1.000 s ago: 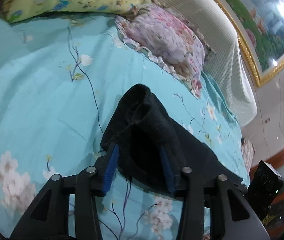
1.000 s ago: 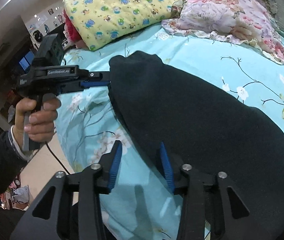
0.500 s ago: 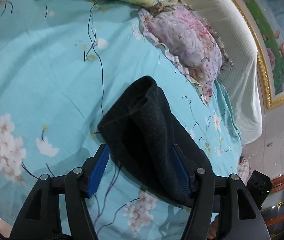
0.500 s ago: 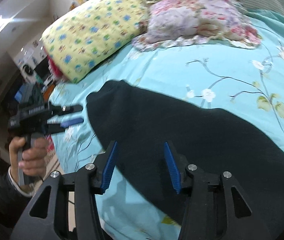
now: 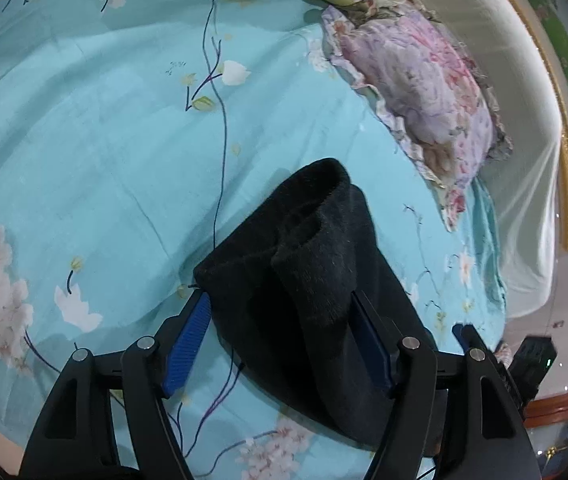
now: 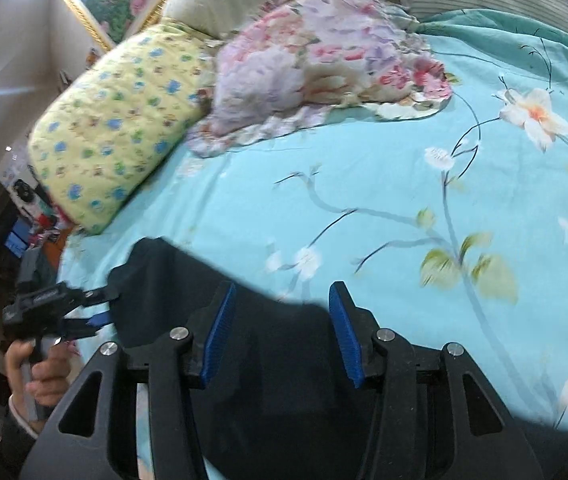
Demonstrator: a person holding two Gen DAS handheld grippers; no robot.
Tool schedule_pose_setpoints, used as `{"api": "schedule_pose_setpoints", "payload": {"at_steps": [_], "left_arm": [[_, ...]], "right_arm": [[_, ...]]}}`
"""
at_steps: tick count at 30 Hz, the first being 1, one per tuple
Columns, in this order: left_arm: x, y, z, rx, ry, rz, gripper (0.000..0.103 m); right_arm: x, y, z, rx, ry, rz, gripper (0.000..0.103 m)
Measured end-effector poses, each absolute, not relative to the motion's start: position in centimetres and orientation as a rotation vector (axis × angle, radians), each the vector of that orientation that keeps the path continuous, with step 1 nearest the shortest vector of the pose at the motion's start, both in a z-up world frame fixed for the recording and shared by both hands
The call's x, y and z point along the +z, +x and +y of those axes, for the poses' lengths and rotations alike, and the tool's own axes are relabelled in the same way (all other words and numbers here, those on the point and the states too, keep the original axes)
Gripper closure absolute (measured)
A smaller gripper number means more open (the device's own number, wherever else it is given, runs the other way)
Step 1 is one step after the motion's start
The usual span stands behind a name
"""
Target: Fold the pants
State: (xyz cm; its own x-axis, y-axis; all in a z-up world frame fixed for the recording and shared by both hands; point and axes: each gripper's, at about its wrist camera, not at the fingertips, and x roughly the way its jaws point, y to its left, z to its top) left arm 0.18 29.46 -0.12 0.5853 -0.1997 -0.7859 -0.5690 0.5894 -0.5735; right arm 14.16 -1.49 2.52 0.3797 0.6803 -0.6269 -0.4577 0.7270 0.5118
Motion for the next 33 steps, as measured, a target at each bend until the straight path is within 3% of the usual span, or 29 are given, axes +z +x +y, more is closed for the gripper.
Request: {"api": "schedule_pose_setpoints", "payload": {"at_steps": [5, 11, 15, 17, 23, 30, 33], "left_arm": [[-1.6, -0.3, 29.2, 0.272, -0.929, 0.954, 0.050], [-1.9, -0.8, 28.4, 0.270, -0.854, 0.924, 0.058], [-1.8, -0.1, 28.4, 0.254, -0.846, 0.910, 0.076], [-0.8, -0.5, 28.2, 0.230, -0.828, 0.872, 0.085], [4.1, -3.3, 26.9, 0.111, -0.722, 0.683, 0.086], [0.2, -2.3, 28.3, 0.155, -0.698, 0.795, 0.086], [-0.6, -2.3, 28.4, 0.170, -0.699, 0.829, 0.079]], "right_arm": [[0.3, 17.1, 0.8, 0.755, 0.145, 1.022, 0.053], [-1.9, 15.2, 3.7, 0.823, -0.094, 1.064, 0.054], [-2.0, 15.0, 3.5, 0.873, -0.086, 1.085, 0.078], [-1.7, 14.8, 3.7, 0.871, -0.108, 1.079, 0.085], [1.1, 14.3, 3.2, 0.756, -0.179, 0.949, 0.092], [-0.1, 15.1, 4.7, 0.714, -0.174, 0.951, 0.093], [-1.0, 15.2, 4.7, 0.711, -0.129, 0.985, 0.091]]}}
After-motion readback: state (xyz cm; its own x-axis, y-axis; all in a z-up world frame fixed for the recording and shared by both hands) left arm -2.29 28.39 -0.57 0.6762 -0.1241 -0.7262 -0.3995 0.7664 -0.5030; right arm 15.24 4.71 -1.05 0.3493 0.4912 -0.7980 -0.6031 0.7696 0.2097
